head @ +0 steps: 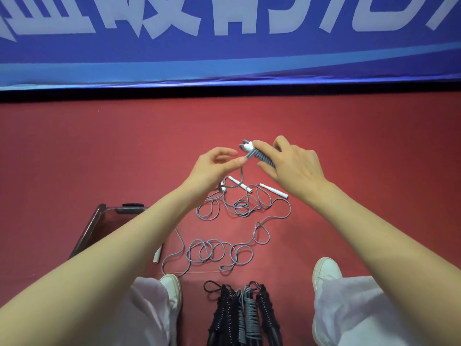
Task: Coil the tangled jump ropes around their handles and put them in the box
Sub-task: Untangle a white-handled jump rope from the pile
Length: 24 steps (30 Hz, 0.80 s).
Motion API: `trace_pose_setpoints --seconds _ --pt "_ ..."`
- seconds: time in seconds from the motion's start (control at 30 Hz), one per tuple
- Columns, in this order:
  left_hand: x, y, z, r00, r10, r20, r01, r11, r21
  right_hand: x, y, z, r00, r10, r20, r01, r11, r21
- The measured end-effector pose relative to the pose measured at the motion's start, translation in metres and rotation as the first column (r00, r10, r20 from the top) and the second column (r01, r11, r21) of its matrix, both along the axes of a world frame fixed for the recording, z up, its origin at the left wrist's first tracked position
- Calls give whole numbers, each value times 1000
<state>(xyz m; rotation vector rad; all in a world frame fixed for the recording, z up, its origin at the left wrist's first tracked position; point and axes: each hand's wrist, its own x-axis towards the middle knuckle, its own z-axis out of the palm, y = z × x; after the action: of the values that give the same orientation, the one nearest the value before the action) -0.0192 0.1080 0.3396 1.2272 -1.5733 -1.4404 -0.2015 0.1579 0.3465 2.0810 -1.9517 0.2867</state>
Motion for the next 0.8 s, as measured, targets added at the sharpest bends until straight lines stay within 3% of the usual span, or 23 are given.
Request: trace_pose_setpoints --seconds 0.07,0.13,0.23,0.33,0.47,0.53,0.63,0.7,0.8 --pt "-3 4 -2 989 -138 62 136 990 24 6 1 -4 997 70 14 -69 997 -31" --pt "-5 5 -5 982 -172 79 175 984 -34 10 2 -6 994 108 8 -107 990 -88" --pt "-9 9 -2 984 -174 -33 171 982 -83 12 2 1 998 19 58 -18 1000 -16" --pt "-15 16 3 965 -190 -180 201 978 47 8 0 6 974 -85 211 70 995 76" --pt "-13 12 5 927 -149 -344 255 923 287 -1 -1 13 901 -138 412 112 990 87" --pt "-6 6 6 918 -161 -363 282 908 309 -5 -2 17 740 -98 666 50 995 91" --pt "1 4 10 893 -228 -388 365 871 329 -4 2 23 240 -48 969 -167 982 90" --pt "4 6 11 887 -316 -337 420 856 302 -2 5 27 25 -42 999 -311 949 47" --pt "8 7 12 862 -438 -257 493 842 220 -4 9 32 -143 -40 989 -455 890 -30"
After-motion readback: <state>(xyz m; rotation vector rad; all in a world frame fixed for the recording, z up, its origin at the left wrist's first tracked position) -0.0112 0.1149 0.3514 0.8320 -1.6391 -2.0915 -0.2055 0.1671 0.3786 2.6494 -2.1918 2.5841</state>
